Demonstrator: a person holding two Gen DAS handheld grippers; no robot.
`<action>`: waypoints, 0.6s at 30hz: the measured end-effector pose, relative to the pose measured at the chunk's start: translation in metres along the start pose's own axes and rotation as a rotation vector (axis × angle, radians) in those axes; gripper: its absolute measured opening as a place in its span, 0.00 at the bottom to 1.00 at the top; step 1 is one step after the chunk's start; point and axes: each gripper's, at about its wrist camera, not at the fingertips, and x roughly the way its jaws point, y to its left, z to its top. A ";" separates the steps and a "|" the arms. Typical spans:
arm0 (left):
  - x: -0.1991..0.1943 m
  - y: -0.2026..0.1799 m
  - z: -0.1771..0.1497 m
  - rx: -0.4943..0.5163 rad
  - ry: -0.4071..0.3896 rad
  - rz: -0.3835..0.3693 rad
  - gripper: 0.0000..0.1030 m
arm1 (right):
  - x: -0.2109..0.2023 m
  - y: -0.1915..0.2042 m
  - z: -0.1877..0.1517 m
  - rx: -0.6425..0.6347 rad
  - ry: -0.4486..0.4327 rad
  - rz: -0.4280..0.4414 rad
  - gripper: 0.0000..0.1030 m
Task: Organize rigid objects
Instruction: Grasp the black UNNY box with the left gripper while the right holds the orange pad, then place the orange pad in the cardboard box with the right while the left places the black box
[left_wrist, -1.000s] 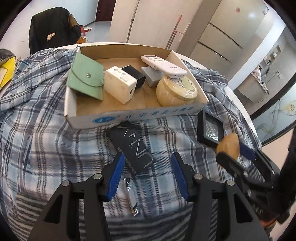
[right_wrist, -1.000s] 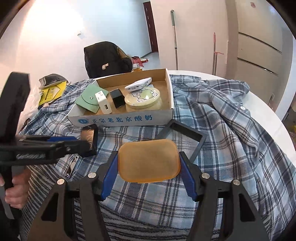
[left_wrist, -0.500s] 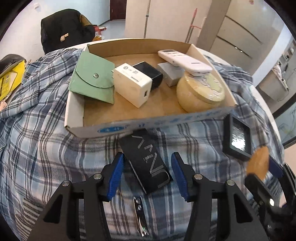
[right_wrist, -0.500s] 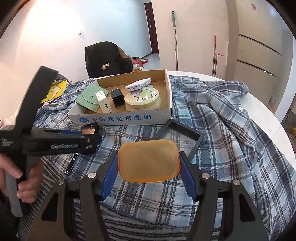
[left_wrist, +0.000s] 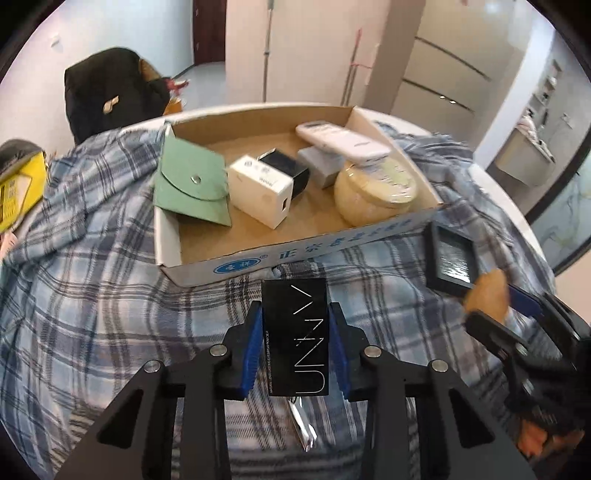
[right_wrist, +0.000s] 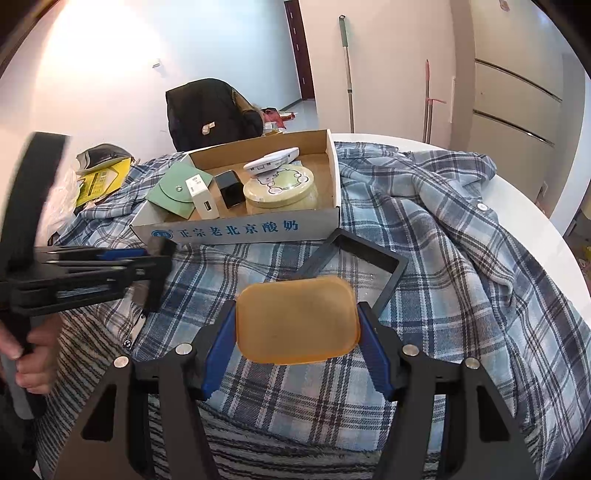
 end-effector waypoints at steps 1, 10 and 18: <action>-0.006 0.001 -0.001 0.005 -0.007 -0.007 0.35 | 0.001 0.000 0.000 0.002 0.002 0.000 0.60; -0.043 0.008 -0.012 0.009 -0.027 -0.037 0.35 | 0.007 -0.005 -0.001 0.023 0.023 -0.011 0.60; -0.074 0.027 0.019 -0.012 -0.123 0.005 0.35 | -0.026 0.004 0.035 0.019 -0.041 -0.008 0.60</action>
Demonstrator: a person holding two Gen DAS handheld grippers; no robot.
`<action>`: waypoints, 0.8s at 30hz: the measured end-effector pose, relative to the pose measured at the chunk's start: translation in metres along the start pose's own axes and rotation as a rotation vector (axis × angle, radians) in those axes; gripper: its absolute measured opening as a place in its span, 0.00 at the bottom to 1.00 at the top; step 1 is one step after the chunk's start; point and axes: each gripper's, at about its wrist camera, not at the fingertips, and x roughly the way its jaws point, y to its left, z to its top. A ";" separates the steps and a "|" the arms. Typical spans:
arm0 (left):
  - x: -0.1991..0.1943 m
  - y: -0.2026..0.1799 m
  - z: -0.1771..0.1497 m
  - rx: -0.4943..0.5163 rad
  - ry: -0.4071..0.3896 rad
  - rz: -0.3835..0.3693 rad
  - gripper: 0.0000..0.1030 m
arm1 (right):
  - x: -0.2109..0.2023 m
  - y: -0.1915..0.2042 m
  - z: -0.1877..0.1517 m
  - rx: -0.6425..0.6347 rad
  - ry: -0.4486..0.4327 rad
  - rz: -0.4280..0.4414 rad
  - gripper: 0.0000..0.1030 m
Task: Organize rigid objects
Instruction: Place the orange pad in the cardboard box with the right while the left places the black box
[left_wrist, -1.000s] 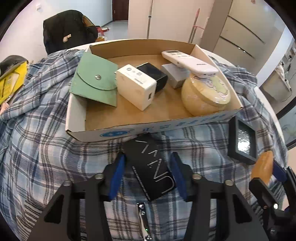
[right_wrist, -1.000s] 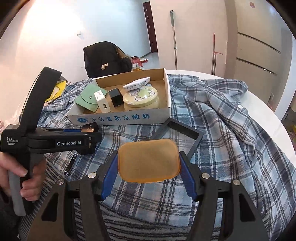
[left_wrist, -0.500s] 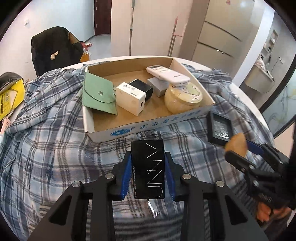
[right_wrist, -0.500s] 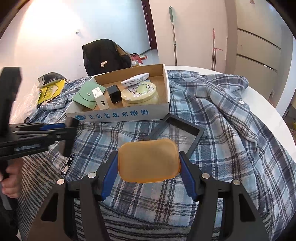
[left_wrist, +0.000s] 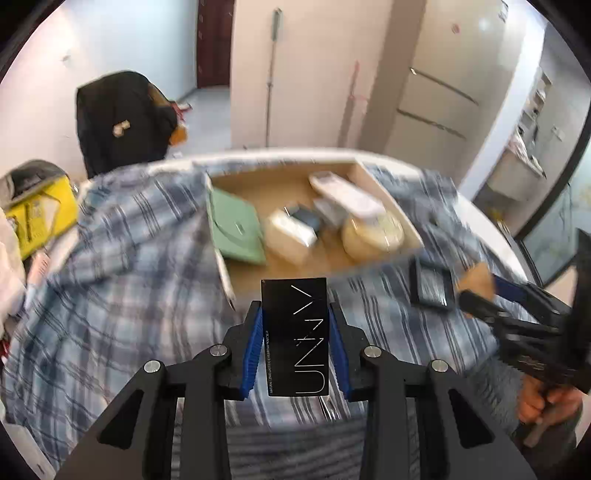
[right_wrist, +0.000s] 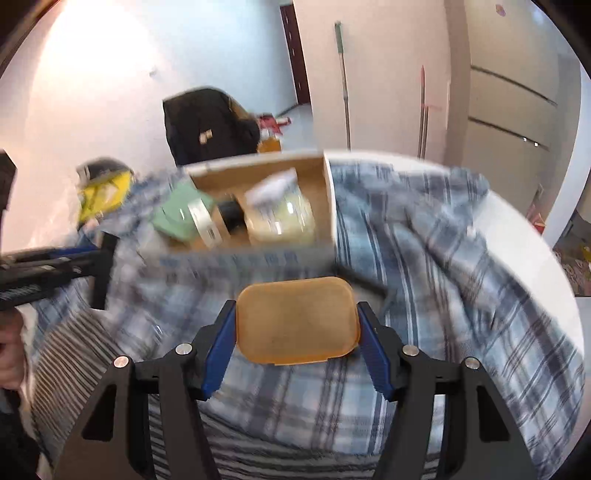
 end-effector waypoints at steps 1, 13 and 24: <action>0.000 0.001 0.006 -0.001 -0.009 0.005 0.35 | -0.007 0.003 0.012 0.013 -0.030 0.003 0.60; 0.075 0.035 0.051 -0.165 -0.003 0.030 0.35 | 0.022 0.056 0.103 -0.105 -0.221 -0.083 0.60; 0.113 0.037 0.032 -0.154 0.008 -0.045 0.35 | 0.095 0.039 0.074 -0.122 0.020 0.028 0.60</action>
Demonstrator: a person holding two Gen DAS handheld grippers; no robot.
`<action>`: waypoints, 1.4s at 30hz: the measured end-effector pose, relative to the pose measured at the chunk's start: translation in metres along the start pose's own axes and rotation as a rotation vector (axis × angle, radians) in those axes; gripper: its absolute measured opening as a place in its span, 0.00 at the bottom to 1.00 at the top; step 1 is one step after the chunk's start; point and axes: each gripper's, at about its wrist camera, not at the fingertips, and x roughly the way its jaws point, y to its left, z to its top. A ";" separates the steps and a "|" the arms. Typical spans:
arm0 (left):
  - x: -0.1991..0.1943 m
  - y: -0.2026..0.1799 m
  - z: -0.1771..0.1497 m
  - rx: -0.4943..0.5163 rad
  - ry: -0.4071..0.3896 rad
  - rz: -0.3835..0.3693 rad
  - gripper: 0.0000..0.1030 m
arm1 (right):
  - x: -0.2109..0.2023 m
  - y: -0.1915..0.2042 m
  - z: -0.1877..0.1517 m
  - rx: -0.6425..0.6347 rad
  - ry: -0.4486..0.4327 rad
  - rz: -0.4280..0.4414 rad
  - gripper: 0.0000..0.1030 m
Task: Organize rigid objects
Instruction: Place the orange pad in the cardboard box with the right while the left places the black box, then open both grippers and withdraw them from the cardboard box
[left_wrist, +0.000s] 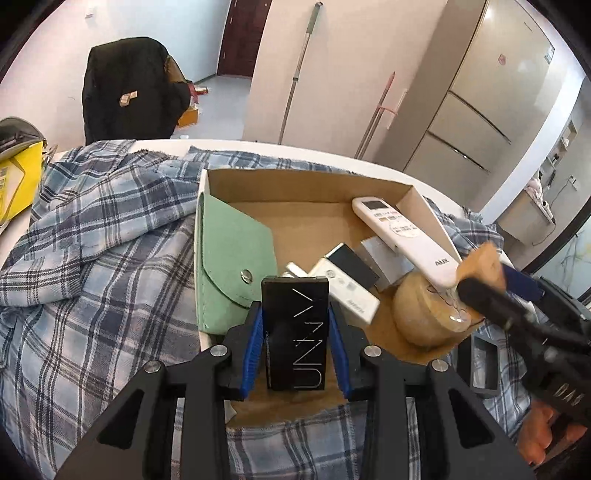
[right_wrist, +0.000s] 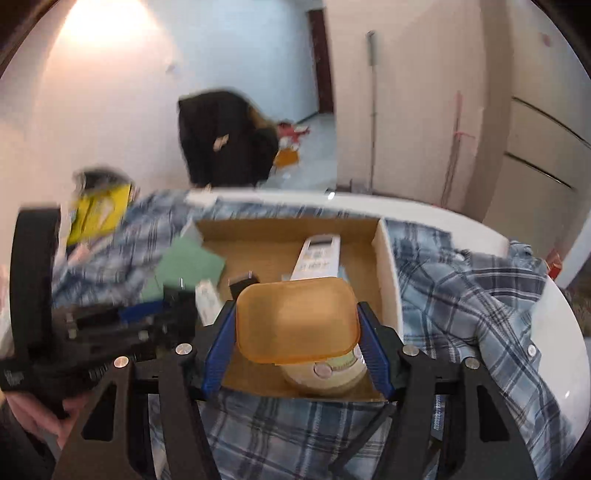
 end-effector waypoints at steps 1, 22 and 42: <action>0.000 0.001 0.000 -0.002 -0.001 0.000 0.35 | 0.003 0.000 -0.002 -0.011 0.013 -0.007 0.60; -0.042 0.013 0.005 -0.025 -0.209 0.018 0.57 | 0.056 0.005 0.021 -0.007 0.096 -0.072 0.59; -0.133 -0.013 0.005 0.059 -0.407 0.009 0.57 | -0.116 -0.004 0.022 -0.012 -0.244 -0.126 0.77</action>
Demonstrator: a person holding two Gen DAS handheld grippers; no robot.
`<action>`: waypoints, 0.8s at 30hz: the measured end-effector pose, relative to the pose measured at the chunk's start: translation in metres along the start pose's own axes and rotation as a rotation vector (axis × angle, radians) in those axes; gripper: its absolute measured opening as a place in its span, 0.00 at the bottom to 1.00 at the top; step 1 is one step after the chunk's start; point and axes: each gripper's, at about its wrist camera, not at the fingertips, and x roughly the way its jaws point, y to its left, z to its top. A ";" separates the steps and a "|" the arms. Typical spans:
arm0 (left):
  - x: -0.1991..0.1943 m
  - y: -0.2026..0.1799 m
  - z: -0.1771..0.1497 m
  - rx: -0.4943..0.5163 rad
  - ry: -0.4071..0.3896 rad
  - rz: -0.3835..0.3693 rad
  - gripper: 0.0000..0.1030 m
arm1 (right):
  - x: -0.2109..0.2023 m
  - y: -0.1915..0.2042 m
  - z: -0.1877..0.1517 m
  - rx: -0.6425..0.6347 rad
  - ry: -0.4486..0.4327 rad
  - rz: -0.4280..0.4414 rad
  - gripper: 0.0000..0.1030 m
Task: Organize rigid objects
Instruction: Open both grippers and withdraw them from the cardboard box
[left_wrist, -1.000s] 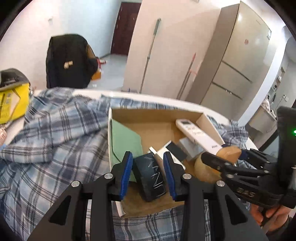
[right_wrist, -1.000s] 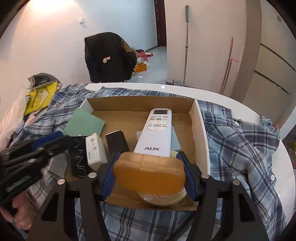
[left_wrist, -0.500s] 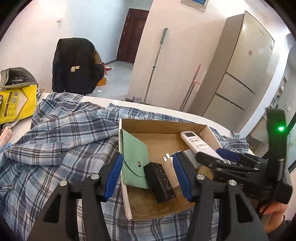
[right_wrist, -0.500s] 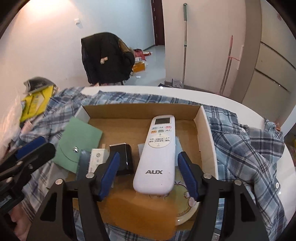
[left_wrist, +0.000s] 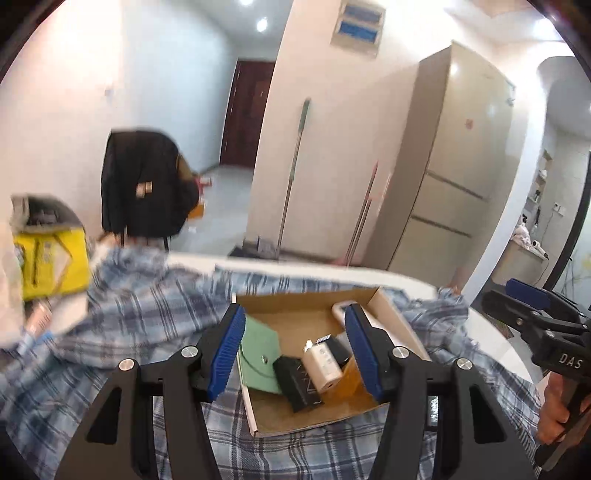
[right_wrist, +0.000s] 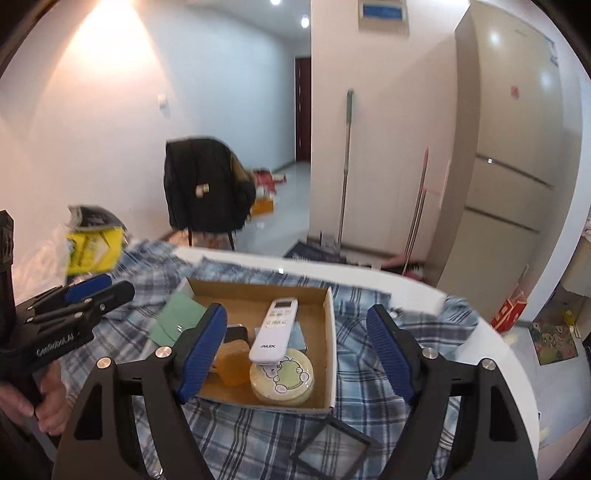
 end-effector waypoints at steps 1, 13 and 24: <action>-0.011 -0.003 0.003 0.010 -0.022 -0.003 0.58 | -0.010 -0.001 0.001 0.006 -0.020 0.005 0.79; -0.121 -0.027 -0.013 0.076 -0.168 -0.044 0.74 | -0.102 0.016 -0.023 0.020 -0.159 0.091 0.79; -0.110 -0.028 -0.064 0.102 0.041 -0.012 0.74 | -0.073 0.022 -0.074 0.032 0.045 0.076 0.68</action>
